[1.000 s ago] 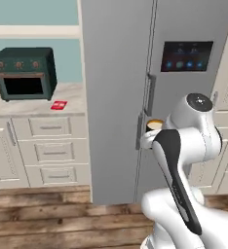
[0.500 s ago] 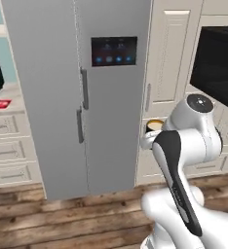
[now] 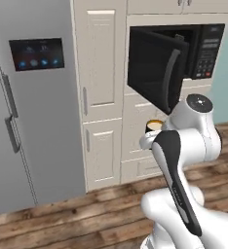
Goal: Pick the mug from the counter and place it inside the microwave. Then close the microwave.
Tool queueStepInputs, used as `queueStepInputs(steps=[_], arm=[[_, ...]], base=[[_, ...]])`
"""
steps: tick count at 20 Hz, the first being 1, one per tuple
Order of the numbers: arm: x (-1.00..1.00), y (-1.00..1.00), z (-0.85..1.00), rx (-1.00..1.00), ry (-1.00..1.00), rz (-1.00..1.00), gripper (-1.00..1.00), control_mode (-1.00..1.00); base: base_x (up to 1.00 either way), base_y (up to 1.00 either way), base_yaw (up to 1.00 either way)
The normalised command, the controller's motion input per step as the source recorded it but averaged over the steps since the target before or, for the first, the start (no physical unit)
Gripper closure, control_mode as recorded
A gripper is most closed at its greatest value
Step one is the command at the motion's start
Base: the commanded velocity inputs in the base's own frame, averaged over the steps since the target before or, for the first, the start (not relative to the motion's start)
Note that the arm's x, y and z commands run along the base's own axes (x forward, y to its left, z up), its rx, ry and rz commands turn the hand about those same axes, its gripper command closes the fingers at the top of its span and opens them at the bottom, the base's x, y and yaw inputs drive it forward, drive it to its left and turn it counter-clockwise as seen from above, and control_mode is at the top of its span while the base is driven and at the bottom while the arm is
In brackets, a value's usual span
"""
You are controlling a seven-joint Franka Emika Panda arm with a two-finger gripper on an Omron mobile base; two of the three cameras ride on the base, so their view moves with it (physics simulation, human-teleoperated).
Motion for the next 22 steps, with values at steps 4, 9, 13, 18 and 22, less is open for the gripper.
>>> queueStepInputs(steps=[4,9,13,18,22], arm=[[0.0,0.0,0.0,0.0,0.0,0.0,1.0,1.0],[0.0,0.0,0.0,0.0,0.0,0.0,1.0,1.0],[0.0,0.0,0.0,0.0,0.0,0.0,1.0,1.0],[0.0,0.0,0.0,0.0,0.0,0.0,1.0,1.0],[0.0,0.0,0.0,0.0,0.0,0.0,1.0,1.0]], base=[[-0.09,-1.0,-0.21],[0.01,-1.0,-0.15],[0.47,-0.9,-0.01],[0.53,-0.83,0.0],[0.39,-0.92,-0.16]])
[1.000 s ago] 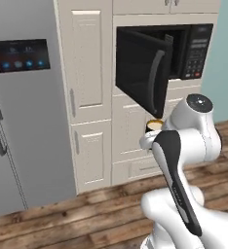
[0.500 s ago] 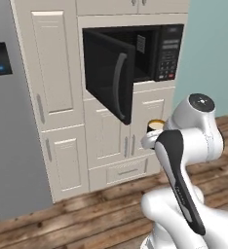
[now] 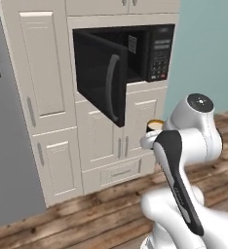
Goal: Pick the mug from the counter and place it inside the microwave. Then close the microwave.
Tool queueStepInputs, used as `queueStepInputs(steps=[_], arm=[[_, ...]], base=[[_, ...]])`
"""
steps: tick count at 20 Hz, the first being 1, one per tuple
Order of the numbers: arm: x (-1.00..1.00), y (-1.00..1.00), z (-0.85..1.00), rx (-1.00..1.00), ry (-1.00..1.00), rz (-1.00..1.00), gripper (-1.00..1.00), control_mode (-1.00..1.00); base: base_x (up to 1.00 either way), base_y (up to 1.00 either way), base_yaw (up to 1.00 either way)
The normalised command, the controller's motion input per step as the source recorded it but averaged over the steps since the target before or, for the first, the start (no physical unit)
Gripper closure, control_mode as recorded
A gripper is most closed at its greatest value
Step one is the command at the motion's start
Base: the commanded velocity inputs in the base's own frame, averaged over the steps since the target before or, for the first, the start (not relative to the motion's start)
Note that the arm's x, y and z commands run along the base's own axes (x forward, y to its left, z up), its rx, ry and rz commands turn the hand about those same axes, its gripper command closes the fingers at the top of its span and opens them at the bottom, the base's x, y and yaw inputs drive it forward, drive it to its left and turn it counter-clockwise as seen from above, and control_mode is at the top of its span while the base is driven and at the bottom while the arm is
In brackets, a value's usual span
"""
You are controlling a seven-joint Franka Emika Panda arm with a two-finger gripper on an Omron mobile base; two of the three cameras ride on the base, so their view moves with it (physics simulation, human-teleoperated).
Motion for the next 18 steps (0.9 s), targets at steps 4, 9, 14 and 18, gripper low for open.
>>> queueStepInputs(steps=[4,9,14,18], arm=[[0.0,0.0,0.0,0.0,0.0,0.0,1.0,1.0],[0.0,0.0,0.0,0.0,0.0,0.0,1.0,1.0],[0.0,0.0,0.0,0.0,0.0,0.0,1.0,1.0],[0.0,0.0,0.0,0.0,0.0,0.0,1.0,1.0]], base=[[0.66,-0.77,-0.41],[0.82,-0.5,-0.49],[0.95,-0.06,-0.27],[0.77,0.0,-0.08]])
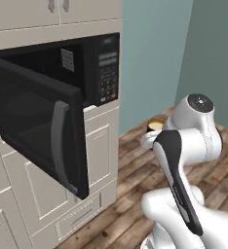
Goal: Pick the mug from the counter and place it inside the microwave. Then close the microwave.
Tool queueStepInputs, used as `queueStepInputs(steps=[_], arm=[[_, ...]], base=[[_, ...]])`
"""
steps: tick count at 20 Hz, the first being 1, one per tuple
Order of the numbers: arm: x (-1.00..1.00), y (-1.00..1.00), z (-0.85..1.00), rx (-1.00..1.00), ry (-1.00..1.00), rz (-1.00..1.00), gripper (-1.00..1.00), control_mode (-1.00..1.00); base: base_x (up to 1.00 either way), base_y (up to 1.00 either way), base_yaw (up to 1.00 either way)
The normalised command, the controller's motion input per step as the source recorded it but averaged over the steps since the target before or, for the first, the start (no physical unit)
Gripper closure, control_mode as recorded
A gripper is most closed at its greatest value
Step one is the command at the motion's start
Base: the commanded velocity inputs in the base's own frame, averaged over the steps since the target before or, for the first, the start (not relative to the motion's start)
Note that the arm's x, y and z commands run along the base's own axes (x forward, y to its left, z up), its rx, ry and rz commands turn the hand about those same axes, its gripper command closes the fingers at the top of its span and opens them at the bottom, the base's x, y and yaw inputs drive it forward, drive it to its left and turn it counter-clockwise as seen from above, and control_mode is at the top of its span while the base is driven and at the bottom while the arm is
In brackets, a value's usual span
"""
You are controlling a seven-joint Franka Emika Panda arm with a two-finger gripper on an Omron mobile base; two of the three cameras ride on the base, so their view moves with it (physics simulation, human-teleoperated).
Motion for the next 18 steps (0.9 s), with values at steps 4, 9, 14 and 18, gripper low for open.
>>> queueStepInputs(steps=[4,9,14,18], arm=[[0.0,0.0,0.0,0.0,0.0,0.0,1.0,1.0],[0.0,0.0,0.0,0.0,0.0,0.0,1.0,1.0],[0.0,0.0,0.0,0.0,0.0,0.0,1.0,1.0],[0.0,0.0,0.0,0.0,0.0,0.0,1.0,1.0]], base=[[0.08,-0.1,0.26],[0.46,-0.46,0.52],[0.51,-0.78,0.61],[0.03,-0.14,0.55]])
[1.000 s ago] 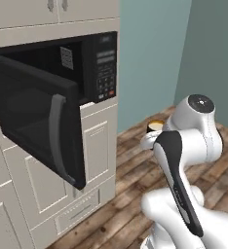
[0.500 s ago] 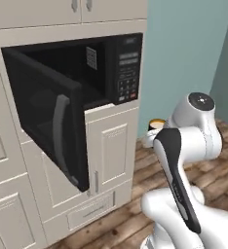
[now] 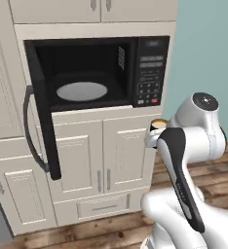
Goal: Pick the mug from the counter and place it inside the microwave. Then close the microwave.
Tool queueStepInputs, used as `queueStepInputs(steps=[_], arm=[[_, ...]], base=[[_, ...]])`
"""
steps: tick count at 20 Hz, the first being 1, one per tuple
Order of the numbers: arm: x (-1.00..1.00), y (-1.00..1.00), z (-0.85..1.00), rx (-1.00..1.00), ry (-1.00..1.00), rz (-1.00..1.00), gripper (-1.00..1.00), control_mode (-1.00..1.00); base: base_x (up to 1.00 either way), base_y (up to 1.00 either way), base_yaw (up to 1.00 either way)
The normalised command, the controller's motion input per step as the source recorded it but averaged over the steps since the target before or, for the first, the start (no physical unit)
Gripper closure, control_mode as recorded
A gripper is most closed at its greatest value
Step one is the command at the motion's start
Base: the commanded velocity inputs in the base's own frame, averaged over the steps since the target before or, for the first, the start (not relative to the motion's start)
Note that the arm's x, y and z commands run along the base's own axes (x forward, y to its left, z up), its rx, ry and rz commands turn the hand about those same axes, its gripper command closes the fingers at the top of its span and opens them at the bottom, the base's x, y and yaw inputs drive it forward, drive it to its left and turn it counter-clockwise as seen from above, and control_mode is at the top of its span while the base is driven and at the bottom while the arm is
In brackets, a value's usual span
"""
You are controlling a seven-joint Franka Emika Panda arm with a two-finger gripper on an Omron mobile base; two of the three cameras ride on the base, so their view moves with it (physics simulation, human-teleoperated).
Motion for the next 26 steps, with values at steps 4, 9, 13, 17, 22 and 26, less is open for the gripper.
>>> queueStepInputs(steps=[4,9,13,17,22,26], arm=[[0.0,0.0,0.0,0.0,0.0,0.0,1.0,1.0],[0.0,0.0,0.0,0.0,0.0,0.0,1.0,1.0],[0.0,0.0,0.0,0.0,0.0,0.0,1.0,1.0],[0.0,0.0,0.0,0.0,0.0,0.0,1.0,1.0],[0.0,0.0,0.0,0.0,0.0,0.0,1.0,1.0],[0.0,0.0,0.0,0.0,0.0,0.0,1.0,1.0]], base=[[0.21,0.39,0.27],[0.37,0.24,0.05],[0.39,0.37,-0.11],[0.31,0.44,-0.21],[0.01,0.08,-0.14],[0.01,0.0,-0.11]])
